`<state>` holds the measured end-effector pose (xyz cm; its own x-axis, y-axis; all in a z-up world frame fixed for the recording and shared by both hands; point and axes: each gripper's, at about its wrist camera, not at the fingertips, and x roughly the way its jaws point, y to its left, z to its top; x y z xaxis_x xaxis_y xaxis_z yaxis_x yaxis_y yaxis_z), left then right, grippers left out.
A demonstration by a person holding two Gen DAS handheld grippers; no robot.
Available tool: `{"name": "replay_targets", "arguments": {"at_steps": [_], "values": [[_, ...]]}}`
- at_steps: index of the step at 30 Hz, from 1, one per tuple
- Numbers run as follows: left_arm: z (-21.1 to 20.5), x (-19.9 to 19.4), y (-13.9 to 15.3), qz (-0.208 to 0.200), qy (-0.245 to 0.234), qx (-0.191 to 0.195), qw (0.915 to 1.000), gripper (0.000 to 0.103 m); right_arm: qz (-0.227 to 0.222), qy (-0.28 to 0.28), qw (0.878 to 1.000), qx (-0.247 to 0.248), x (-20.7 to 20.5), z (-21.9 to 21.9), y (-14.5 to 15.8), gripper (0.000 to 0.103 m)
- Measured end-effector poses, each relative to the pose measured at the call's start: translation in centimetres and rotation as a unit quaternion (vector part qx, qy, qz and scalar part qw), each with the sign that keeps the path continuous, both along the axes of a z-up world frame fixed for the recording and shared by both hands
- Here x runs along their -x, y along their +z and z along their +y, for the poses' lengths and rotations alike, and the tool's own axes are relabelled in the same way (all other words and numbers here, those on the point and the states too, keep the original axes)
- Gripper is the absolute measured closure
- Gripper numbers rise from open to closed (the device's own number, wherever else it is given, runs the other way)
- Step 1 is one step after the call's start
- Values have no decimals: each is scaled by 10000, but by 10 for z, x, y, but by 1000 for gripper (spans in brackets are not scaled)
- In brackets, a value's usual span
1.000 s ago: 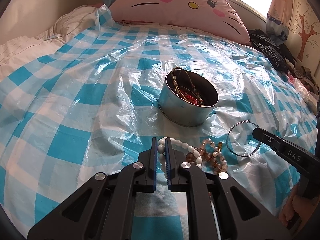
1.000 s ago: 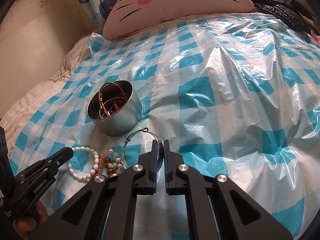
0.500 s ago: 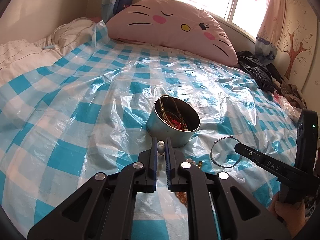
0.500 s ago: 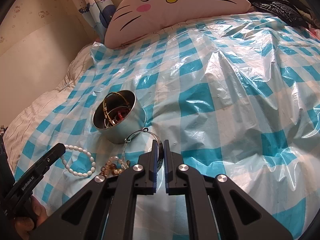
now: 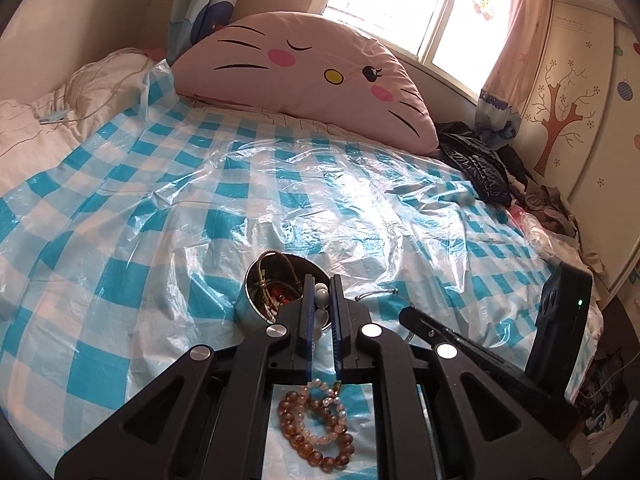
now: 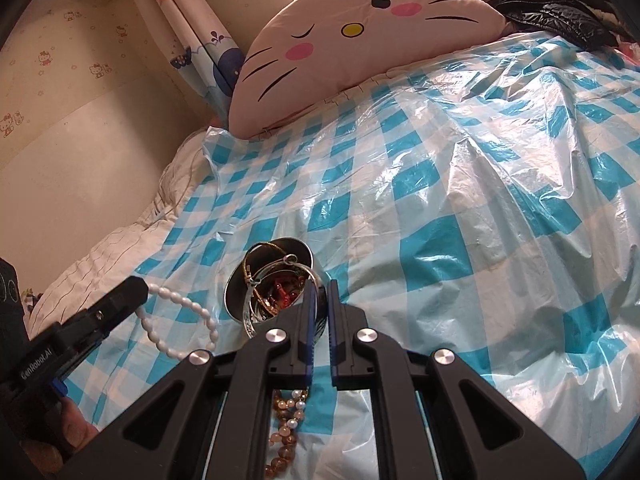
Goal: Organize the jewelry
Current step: 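Drop the white bead bracelet into the tin with the left tool while the right tool drops the bangle in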
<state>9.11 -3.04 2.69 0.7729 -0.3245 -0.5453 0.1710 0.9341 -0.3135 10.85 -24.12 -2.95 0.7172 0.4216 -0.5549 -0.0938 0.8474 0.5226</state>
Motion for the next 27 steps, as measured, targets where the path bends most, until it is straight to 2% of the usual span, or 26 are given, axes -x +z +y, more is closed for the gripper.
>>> {"name": "replay_targets", "arguments": {"at_steps": [5, 9, 11, 12, 13, 15, 17, 21, 25, 27], "values": [[-9, -31, 3, 49, -82, 104, 9999, 96, 63, -155, 9998, -104, -1, -13, -5, 96], [-18, -64, -18, 433, 22, -53, 9990, 95, 111, -185, 9996, -166, -6, -16, -7, 96], [-16, -78, -36, 737, 255, -172, 9968, 90, 140, -136, 9997, -113, -12, -12, -8, 96], [-11, -80, -43, 854, 432, -186, 9952, 80, 156, -90, 9998, -82, -17, -9, -8, 96], [-4, -79, -46, 891, 642, -125, 9939, 76, 169, -43, 9998, -48, -22, -5, -8, 96], [13, -68, -48, 761, 1038, 45, 9917, 60, 158, 73, 9998, 27, -32, 4, -8, 96], [26, -56, -48, 642, 1352, 34, 9887, 55, 138, 204, 9996, 110, -42, 15, -7, 95], [45, -39, -49, 523, 1640, 4, 9851, 49, 170, 479, 9985, 217, -63, 41, -9, 94], [55, -38, -57, 695, 1701, 108, 9829, 44, 294, 794, 9954, 438, -80, 68, -18, 93], [57, -40, -59, 756, 1722, 128, 9821, 44, 430, 872, 9924, 757, -84, 78, -26, 93]]}}
